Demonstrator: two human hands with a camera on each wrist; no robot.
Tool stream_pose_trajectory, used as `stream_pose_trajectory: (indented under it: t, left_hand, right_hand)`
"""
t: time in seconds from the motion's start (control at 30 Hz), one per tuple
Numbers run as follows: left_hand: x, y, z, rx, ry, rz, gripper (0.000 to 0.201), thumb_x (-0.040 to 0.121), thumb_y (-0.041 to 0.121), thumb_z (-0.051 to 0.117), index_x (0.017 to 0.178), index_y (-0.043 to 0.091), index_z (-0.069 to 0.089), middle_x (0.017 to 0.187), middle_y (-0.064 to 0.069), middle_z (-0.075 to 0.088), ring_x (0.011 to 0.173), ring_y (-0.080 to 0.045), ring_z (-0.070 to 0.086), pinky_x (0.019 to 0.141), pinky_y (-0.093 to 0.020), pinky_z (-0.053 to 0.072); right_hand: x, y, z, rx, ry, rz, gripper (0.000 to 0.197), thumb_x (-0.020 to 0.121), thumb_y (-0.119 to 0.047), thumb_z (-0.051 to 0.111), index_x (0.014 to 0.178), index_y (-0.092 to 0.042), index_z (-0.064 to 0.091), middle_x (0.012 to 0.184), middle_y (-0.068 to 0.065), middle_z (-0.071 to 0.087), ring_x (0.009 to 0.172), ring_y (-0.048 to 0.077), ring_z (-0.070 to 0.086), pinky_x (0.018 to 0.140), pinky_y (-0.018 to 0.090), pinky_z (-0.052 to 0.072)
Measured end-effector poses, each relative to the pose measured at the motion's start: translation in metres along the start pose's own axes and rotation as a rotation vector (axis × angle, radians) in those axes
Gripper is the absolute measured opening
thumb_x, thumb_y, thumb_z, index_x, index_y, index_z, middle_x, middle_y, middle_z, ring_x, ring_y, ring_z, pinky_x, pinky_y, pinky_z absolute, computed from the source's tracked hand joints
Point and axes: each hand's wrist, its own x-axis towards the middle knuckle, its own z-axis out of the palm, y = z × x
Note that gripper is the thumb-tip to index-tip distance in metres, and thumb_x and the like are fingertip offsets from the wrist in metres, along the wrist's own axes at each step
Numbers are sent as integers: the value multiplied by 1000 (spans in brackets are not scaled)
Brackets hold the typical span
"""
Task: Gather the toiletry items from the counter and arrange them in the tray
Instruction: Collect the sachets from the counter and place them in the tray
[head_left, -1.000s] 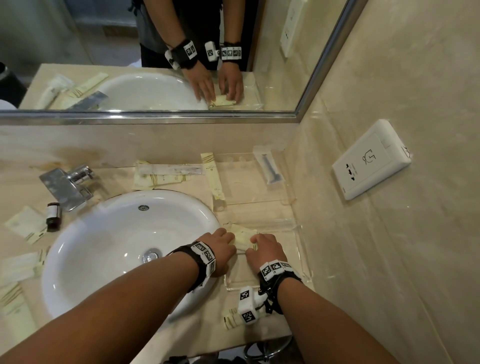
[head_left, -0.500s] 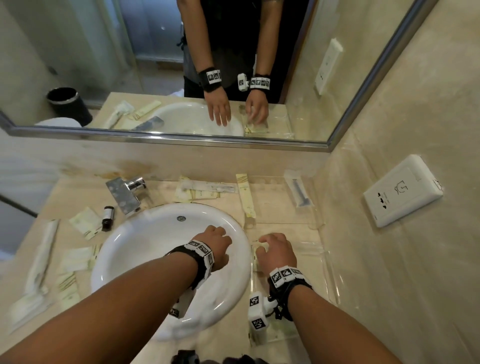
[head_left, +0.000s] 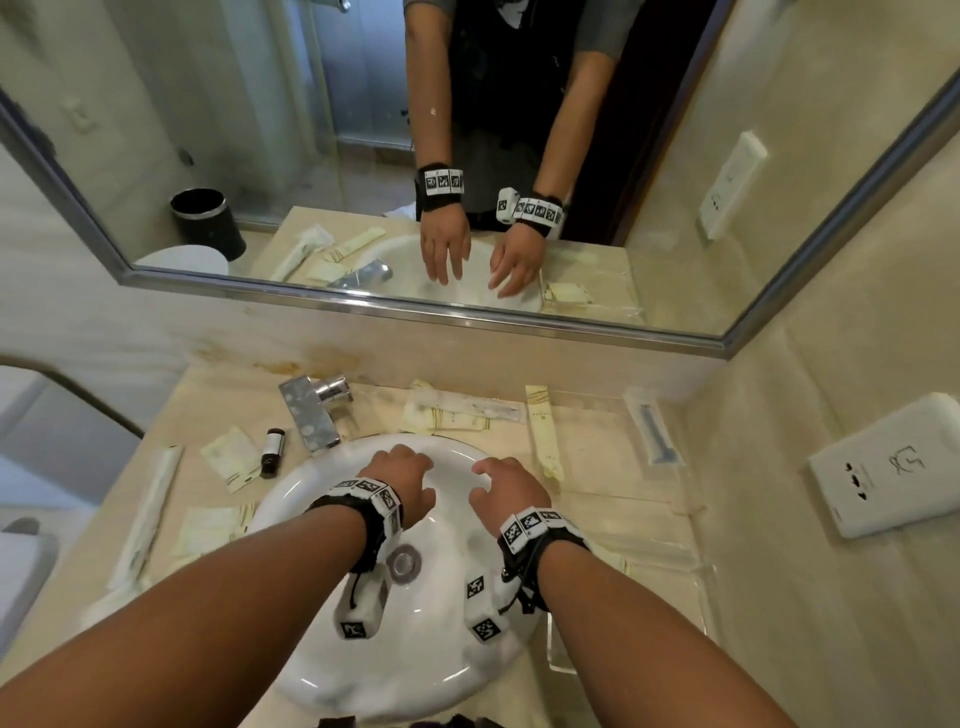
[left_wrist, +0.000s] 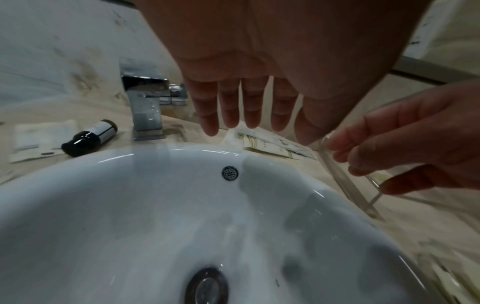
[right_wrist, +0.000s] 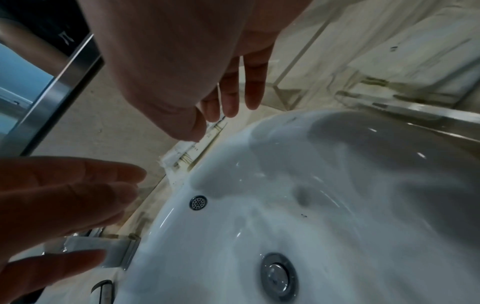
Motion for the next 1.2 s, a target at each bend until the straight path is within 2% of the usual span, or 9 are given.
stream_pose_trajectory:
  t: [0.37, 0.5, 0.63, 0.73, 0.8, 0.9, 0.97, 1.1, 1.2]
  left_hand:
    - [62, -11, -10, -73, -9, -73, 54, 88, 39, 52, 140, 28, 46, 142, -2, 42, 128, -26, 42, 102, -38, 43]
    - [88, -19, -7, -135, 9, -128, 50, 88, 40, 54, 136, 26, 50, 140, -3, 42, 125, -27, 44, 104, -38, 41]
    - [110, -28, -7, -206, -26, -213, 53, 88, 40, 57, 139, 27, 48, 147, -5, 34, 131, -28, 39, 107, -41, 39]
    - [124, -34, -5, -241, -71, -246, 54, 87, 40, 58, 139, 33, 47, 149, -6, 33, 133, -29, 38, 108, -42, 38]
    - [131, -36, -4, -258, -91, -259, 52, 86, 37, 58, 137, 35, 49, 143, -5, 37, 130, -28, 39, 106, -42, 40]
    - [141, -41, -1, -257, -120, -269, 50, 84, 35, 57, 134, 36, 51, 135, -2, 40, 126, -26, 39, 103, -41, 42]
    - [147, -43, 2, -251, -159, -258, 50, 85, 35, 56, 135, 36, 51, 134, -2, 40, 126, -25, 39, 103, -41, 42]
    - [159, -43, 6, -226, -172, -261, 46, 87, 30, 55, 133, 34, 54, 135, -3, 40, 125, -25, 41, 102, -38, 43]
    - [164, -41, 5, -165, -172, -266, 38, 89, 32, 53, 126, 26, 59, 128, -8, 45, 119, -28, 48, 96, -37, 48]
  right_hand:
    - [71, -25, 0, -15, -80, -5, 47, 91, -34, 53, 138, -35, 55, 145, -3, 48, 124, 17, 55, 103, 32, 46]
    - [95, -32, 7, -73, -108, -31, 50, 89, -30, 53, 139, -35, 56, 149, -2, 47, 131, 19, 50, 107, 33, 43]
    - [115, -37, 12, -181, -175, -42, 57, 90, -37, 54, 147, -40, 47, 162, 2, 29, 148, 26, 27, 117, 41, 32]
    - [127, -40, 14, -285, -248, -25, 60, 89, -45, 53, 148, -45, 40, 161, 8, 25, 147, 32, 24, 115, 48, 34]
    - [133, -41, 16, -318, -298, -21, 62, 89, -46, 52, 149, -46, 36, 164, 12, 17, 149, 35, 19, 115, 49, 33]
    - [138, -42, 18, -353, -342, -33, 64, 89, -43, 52, 150, -44, 33, 166, 14, 0, 151, 37, 12, 115, 48, 35]
    - [138, -42, 20, -370, -323, -30, 62, 88, -39, 54, 147, -44, 37, 165, 15, -6, 148, 38, 15, 110, 46, 39]
    - [143, -40, 22, -416, -281, -33, 64, 84, -41, 57, 145, -43, 37, 161, 13, 7, 140, 37, 25, 107, 47, 37]
    - [147, -38, 21, -453, -266, -48, 68, 83, -45, 59, 146, -35, 36, 158, 8, 19, 137, 35, 28, 106, 51, 34]
